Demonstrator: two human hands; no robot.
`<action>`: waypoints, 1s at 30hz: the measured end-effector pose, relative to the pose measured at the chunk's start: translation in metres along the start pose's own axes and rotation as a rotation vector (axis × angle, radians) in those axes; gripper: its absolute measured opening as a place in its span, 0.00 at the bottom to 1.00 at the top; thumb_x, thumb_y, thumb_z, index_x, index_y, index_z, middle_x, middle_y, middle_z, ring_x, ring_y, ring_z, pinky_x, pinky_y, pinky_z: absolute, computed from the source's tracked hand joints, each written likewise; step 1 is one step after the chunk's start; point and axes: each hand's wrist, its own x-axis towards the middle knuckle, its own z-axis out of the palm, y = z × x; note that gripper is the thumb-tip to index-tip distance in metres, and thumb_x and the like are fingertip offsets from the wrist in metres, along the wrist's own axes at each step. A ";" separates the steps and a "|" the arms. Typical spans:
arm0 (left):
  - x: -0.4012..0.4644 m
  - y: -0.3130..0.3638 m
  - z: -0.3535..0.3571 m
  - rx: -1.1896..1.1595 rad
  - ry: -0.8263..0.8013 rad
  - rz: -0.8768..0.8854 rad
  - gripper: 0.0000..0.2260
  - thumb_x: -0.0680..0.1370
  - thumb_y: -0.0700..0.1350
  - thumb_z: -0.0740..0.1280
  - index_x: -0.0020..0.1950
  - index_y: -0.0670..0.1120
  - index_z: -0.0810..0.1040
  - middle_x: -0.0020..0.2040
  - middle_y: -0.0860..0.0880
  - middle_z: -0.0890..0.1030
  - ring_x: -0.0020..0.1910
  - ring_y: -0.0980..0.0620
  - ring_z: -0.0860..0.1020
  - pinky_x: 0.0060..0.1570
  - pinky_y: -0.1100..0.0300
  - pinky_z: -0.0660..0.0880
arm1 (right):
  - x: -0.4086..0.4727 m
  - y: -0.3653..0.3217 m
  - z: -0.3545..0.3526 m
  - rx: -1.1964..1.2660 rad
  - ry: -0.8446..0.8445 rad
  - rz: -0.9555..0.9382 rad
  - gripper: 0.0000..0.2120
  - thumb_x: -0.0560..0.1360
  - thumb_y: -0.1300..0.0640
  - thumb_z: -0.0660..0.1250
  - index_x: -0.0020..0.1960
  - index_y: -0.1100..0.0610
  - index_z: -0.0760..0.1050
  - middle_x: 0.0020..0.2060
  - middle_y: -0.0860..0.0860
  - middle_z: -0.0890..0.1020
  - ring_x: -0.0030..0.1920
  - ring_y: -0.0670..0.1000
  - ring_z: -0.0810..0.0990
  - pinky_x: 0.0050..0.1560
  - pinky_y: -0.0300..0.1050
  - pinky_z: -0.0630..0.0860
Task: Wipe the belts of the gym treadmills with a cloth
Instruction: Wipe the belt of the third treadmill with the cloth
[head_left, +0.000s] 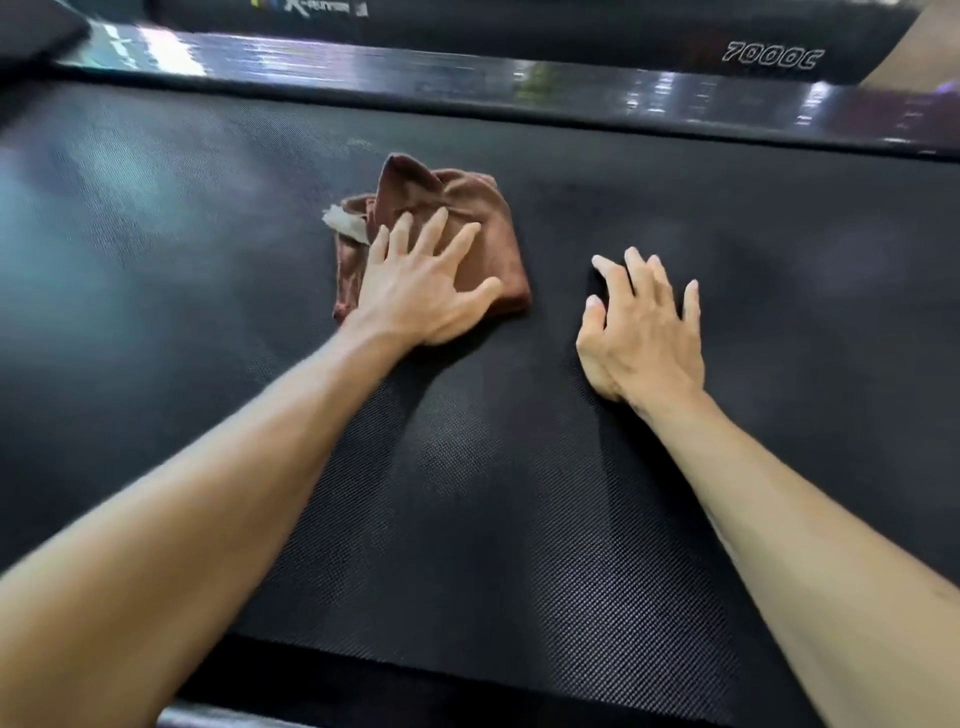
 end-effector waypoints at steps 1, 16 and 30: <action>0.009 -0.001 -0.001 -0.011 0.000 0.023 0.38 0.73 0.73 0.47 0.83 0.62 0.52 0.85 0.50 0.50 0.83 0.41 0.48 0.80 0.43 0.43 | 0.000 0.000 0.000 -0.002 0.001 0.001 0.26 0.85 0.48 0.49 0.83 0.46 0.57 0.84 0.50 0.54 0.84 0.51 0.47 0.82 0.61 0.39; -0.010 -0.024 -0.001 -0.014 0.028 -0.058 0.40 0.71 0.73 0.43 0.82 0.63 0.52 0.85 0.52 0.51 0.83 0.44 0.49 0.80 0.44 0.43 | 0.001 -0.001 -0.001 -0.037 -0.007 0.003 0.27 0.85 0.47 0.47 0.84 0.46 0.54 0.84 0.50 0.52 0.84 0.51 0.45 0.82 0.61 0.39; 0.110 -0.083 -0.026 -0.030 -0.004 -0.225 0.39 0.74 0.74 0.46 0.82 0.59 0.57 0.84 0.51 0.55 0.81 0.41 0.55 0.79 0.41 0.49 | 0.004 0.001 0.001 -0.020 -0.015 -0.004 0.27 0.85 0.45 0.48 0.83 0.45 0.55 0.84 0.49 0.52 0.84 0.50 0.45 0.82 0.58 0.38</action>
